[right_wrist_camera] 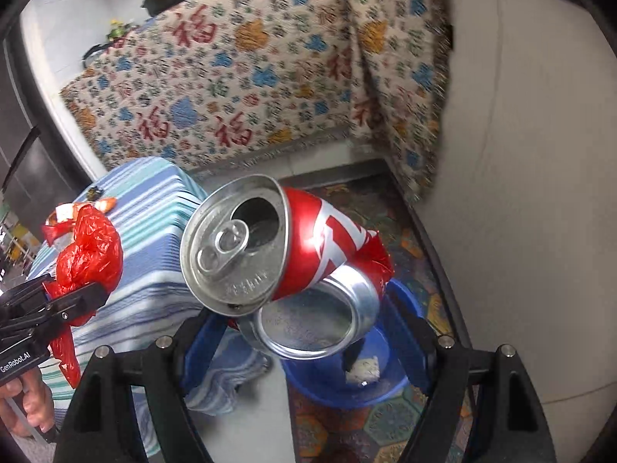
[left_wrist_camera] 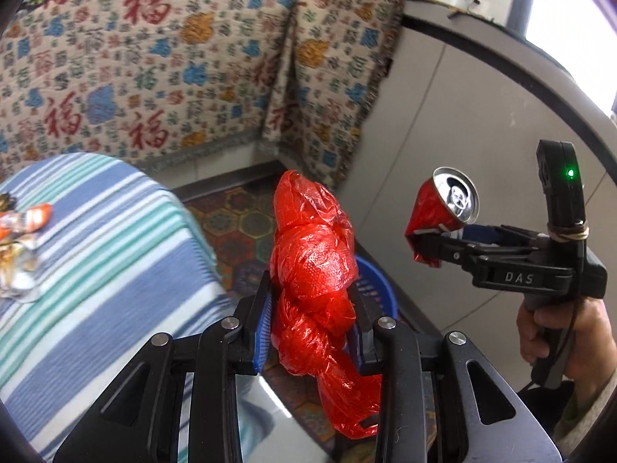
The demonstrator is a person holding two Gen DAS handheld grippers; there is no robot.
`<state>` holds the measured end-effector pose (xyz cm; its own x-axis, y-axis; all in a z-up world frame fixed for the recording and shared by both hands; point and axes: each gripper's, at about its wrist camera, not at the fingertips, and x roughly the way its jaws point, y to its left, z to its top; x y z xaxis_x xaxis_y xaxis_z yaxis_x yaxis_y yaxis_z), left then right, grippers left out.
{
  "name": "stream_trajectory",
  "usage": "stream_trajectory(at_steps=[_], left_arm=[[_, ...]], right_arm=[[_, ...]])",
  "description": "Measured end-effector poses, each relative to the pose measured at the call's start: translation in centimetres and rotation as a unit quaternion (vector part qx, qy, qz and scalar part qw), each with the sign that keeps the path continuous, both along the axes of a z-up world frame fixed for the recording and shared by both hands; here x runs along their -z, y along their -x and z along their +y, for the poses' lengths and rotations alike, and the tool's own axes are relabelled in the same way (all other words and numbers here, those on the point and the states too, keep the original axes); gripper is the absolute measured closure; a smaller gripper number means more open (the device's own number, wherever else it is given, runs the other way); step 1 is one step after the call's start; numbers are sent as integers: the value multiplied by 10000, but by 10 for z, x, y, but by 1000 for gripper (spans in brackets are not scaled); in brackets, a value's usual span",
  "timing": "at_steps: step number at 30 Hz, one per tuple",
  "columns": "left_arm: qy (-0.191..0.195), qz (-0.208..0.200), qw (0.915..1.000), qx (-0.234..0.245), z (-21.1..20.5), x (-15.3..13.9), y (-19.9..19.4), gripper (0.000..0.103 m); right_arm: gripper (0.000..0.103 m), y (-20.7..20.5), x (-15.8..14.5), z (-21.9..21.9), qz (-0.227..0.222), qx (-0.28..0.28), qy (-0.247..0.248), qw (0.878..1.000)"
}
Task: Collect trash
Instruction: 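Carry the red bag and red can over the wastebasket and release both, then move both tools back over the table toward the remaining wrappers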
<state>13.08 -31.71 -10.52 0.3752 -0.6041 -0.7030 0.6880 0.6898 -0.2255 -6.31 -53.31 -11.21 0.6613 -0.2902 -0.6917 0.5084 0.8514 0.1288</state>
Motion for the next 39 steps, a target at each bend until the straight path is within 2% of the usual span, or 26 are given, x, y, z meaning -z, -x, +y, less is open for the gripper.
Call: stream_trajectory(at_steps=[6,12,21,30,32,33,34,36,39], left_arm=[[-144,159,9995,224,-55,30,2,71],[-288,363,9984,333,-100,63,-9,71],[-591,777,9942,449,-137,111,-25,70],[-669,942,9918,542,-153,137,-38,69],[-684,1065,9903,568,-158,146,-42,53],[-664,1120,9900,549,-160,150,-44,33],[-640,1128,9902,511,-162,151,-46,19],[-602,1092,9910,480,-162,153,-47,16],[-593,1156,9905,443,-160,153,-48,17]], right_arm=[[21,19,34,-39,276,295,-168,9990],[21,17,77,-69,609,327,-347,9970],[21,-2,122,-99,1071,172,-385,9934],[25,-17,150,-109,1236,96,-508,9910],[25,-20,160,-111,1259,94,-636,9900],[25,-20,162,-112,1274,126,-663,9896],[25,-20,162,-112,1330,230,-647,9887],[25,-16,155,-111,1387,355,-436,9887],[25,-5,137,-115,1225,682,-268,9898]])
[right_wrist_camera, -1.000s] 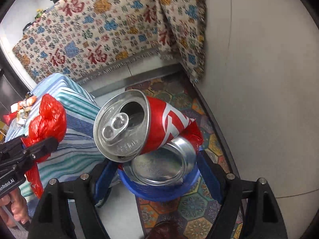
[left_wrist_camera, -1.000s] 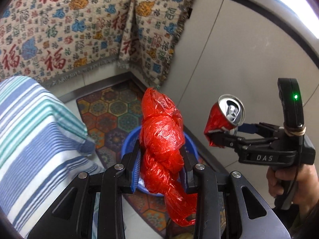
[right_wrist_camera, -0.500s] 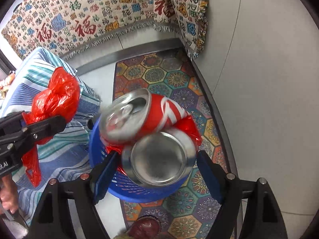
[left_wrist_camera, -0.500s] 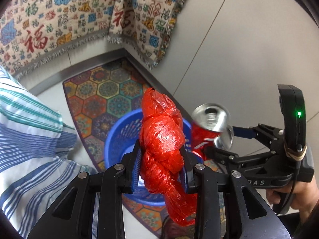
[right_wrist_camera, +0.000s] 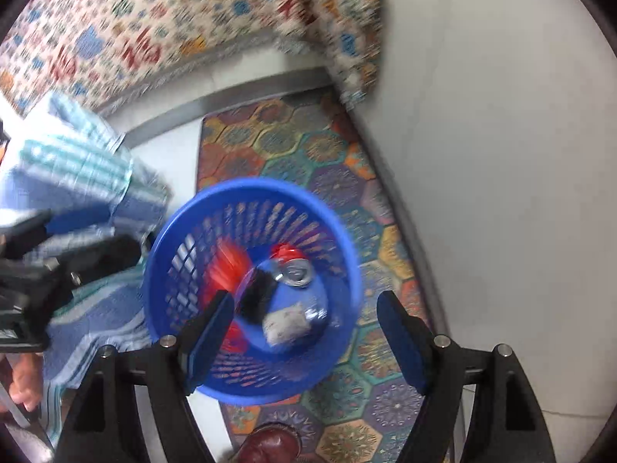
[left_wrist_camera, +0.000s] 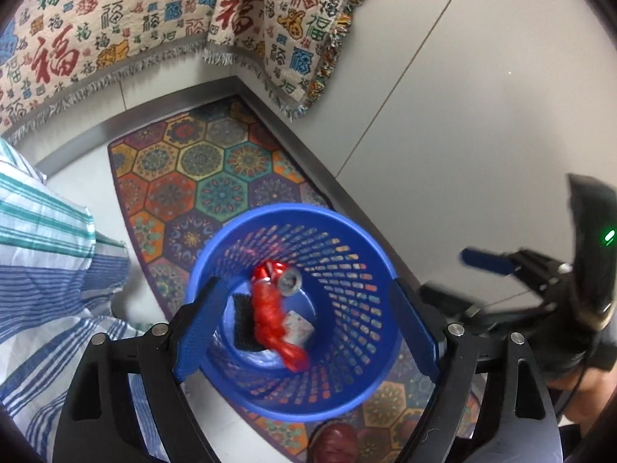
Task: Collect trash
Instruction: 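Move both tools back over the table toward the remaining wrappers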
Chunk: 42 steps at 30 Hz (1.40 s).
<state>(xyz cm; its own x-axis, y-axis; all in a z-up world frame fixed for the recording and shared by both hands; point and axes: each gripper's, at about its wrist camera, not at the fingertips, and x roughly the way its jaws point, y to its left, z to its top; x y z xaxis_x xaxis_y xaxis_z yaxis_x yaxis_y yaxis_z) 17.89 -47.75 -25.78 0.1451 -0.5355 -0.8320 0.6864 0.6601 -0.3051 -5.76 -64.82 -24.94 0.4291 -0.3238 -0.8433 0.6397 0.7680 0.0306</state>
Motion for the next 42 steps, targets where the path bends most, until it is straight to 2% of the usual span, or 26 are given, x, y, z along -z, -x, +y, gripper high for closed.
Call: stream_trajectory(at_steps=[2,5,8,11,13,16,21,24,28,31,34,38,42], left_arm=[[80,-28,9999,-71,7,-10,2,17],[338,-230,9990,-201,27,-43,9,17],[665,-529,9958,-336,61,-88,22,16],[859,-919,9910,-457,109,-129,40,8],[858,-1126,9883,-560,143,-145,49,4],[564,-1289,9865,-839,203,-147,55,4],[-212,-1238,9802,-1532,299,-119,46,4],[-638,-1242,9706,-1962,350,-101,36,4],[-886,-1115,9583,-2479,405,-88,17,4],[-966,-971,9525,-2719,434,-81,5,4],[-1124,-1073,9470,-2811,456,-77,-6,4],[-1191,-1120,9451,-2828,472,-75,-23,0],[-1169,-1122,9402,-2998,489,-73,-48,0]], right_arm=[[25,7,-17,0,-179,142,250,9994],[25,19,-55,10,-660,232,716,9950],[24,24,-101,34,-1322,109,1224,9836],[22,20,-139,68,-1880,-160,1528,9701],[20,12,-155,96,-2120,-435,1584,9634],[19,-12,-167,143,-2256,-1038,1599,9554],[18,-73,-152,238,-1900,-2315,1453,9430],[18,-105,-132,291,-1573,-2963,1256,9337],[18,-141,-109,354,-1181,-3553,1130,9203],[18,-165,-94,389,-907,-3771,1028,9160],[18,-187,-80,406,-662,-3830,1006,9159],[18,-200,-66,409,-419,-3766,1027,9197],[17,-204,-66,405,-490,-3686,946,9235]])
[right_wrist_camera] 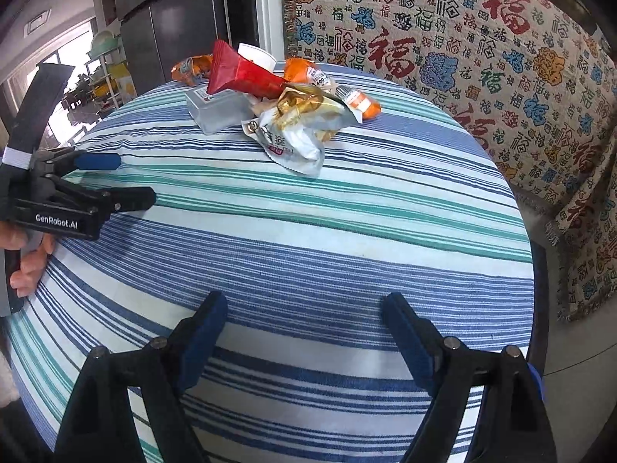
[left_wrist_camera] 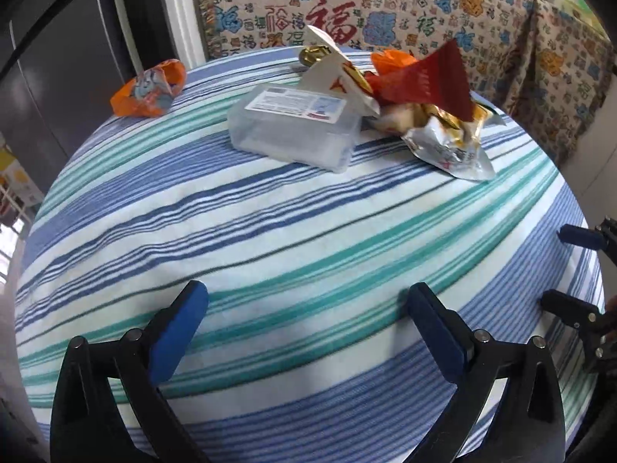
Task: Collect trash
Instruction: 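Move both tools back over the table toward the remaining wrappers, then grasp the orange snack wrapper with the left tool while the right tool grasps the clear snack bag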
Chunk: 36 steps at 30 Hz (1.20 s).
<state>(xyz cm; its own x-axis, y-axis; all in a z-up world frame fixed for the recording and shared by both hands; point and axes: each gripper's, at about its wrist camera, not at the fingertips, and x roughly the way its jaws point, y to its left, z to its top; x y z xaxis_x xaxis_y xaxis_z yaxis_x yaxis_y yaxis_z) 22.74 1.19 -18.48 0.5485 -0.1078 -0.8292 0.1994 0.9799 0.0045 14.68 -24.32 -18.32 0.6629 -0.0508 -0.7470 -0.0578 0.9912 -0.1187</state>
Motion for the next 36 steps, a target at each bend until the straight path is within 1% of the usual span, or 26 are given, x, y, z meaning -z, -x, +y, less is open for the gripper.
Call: stream_trajectory(at_steps=[3,4,5,7,9,11,13,15,16,18,20,21,22,24,26,27,29,31,34,36], left_arm=[[7,121,9998,-183,16,-1,-11,1],[85,105,9996,-242,25,-4,-15,1],[164,8,9994,-297,36,-11,-18,1],[147,-260,9987,-418,55,-28,-32,1],[158,-433,9977,-502,74,-43,-52,1],[473,-563,9956,-573,101,-56,-81,1],[813,-476,9938,-596,124,-60,-111,1],[972,-381,9924,-655,142,-65,-141,1],[1001,-421,9919,-652,146,-66,-151,1],[990,-500,9921,-583,149,-70,-166,1],[874,-410,9947,-346,143,-67,-185,1],[752,-334,9963,-248,138,-62,-194,1],[538,-240,9981,-198,135,-55,-200,1],[294,-67,9993,-207,130,-42,-215,1],[291,-6,9994,-205,129,-36,-222,1],[358,-62,9992,-189,129,-35,-223,2],[525,-196,9983,-176,130,-37,-222,14],[726,-192,9970,-203,133,-37,-219,15],[674,-292,9972,-157,132,-39,-204,15],[636,-320,9974,-90,131,-40,-187,15]], right_arm=[[14,-4,1,1,-52,-5,-2,10000],[13,-3,1,1,-66,-5,-4,10000],[13,-4,0,0,-67,-7,2,10000],[13,-4,0,0,-40,-9,3,10000],[13,-4,-1,1,7,-12,10,10000],[13,-4,-2,0,38,-1,1,10000],[13,-4,-2,0,22,9,1,10000],[13,-5,-2,0,9,19,0,10000],[13,-5,-3,0,2,21,0,10000],[13,-6,-3,1,-12,20,-2,10000],[13,-7,-3,2,-15,15,-1,10000],[13,-8,-3,3,-18,11,0,10000],[13,-9,-4,4,-23,7,1,10000],[13,-11,-4,5,-23,12,-4,10000],[13,-12,-5,4,-12,12,-7,10000],[13,-12,-5,4,-3,11,-10,10000],[13,-12,-6,4,11,6,-11,10000],[13,-13,-8,1,-15,-12,-35,10000],[13,-21,-16,-9,-143,-107,-149,9997],[13,-31,-24,-17,-302,-124,-241,9992]])
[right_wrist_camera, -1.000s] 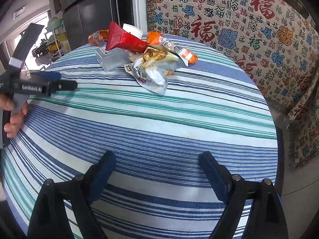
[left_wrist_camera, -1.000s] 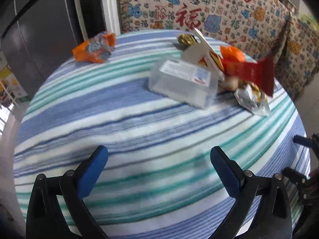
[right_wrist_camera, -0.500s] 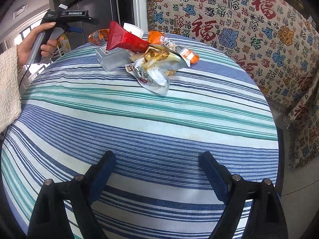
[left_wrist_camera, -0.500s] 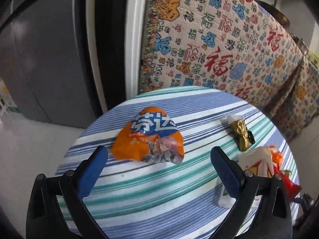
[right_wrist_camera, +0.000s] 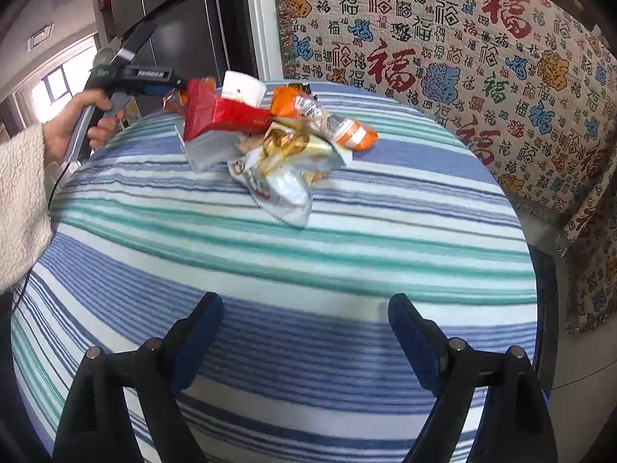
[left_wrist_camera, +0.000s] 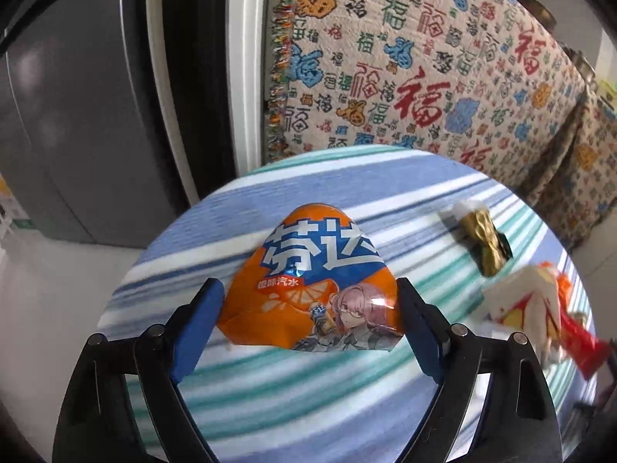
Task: Collect trash
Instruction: 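Grasp the orange snack wrapper with the left tool while the right tool grasps the clear snack bag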
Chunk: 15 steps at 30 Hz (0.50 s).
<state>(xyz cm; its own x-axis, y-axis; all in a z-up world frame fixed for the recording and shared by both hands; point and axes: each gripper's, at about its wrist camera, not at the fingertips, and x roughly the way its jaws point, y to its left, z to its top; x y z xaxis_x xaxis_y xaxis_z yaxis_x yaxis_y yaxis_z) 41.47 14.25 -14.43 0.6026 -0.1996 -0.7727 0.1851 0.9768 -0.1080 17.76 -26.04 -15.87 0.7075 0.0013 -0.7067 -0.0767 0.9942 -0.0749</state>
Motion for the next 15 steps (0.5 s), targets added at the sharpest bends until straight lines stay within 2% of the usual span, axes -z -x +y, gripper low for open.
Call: stream_trajectory(at_steps=[4,7,9,12,13,14,15], left_arm=[[-134,-62,9998,152,4,-6,45,15],[-197,-48,9996,205,9,-9,81,15],[-151,-31,9997,205,9,-11,109,15],[-72,-21,9996,285,2,-14,145,15],[-41,-19,9995,317,-4,-15,159,15],[-24,-18,9994,349,-10,-16,170,15],[9,-51,9993,361,-16,-17,182,15]], right_arm=[[13,-26,-13,-11,-141,-204,-345,9991],[13,-54,-9,-8,96,-369,-791,9961],[13,-73,-4,-3,225,-301,-1037,9939],[14,-94,-2,6,180,-172,-1178,9927],[28,-99,-1,9,222,-103,-1027,9944],[57,-99,-2,11,165,7,-940,9954],[59,-100,-1,12,77,-19,-1017,9948]])
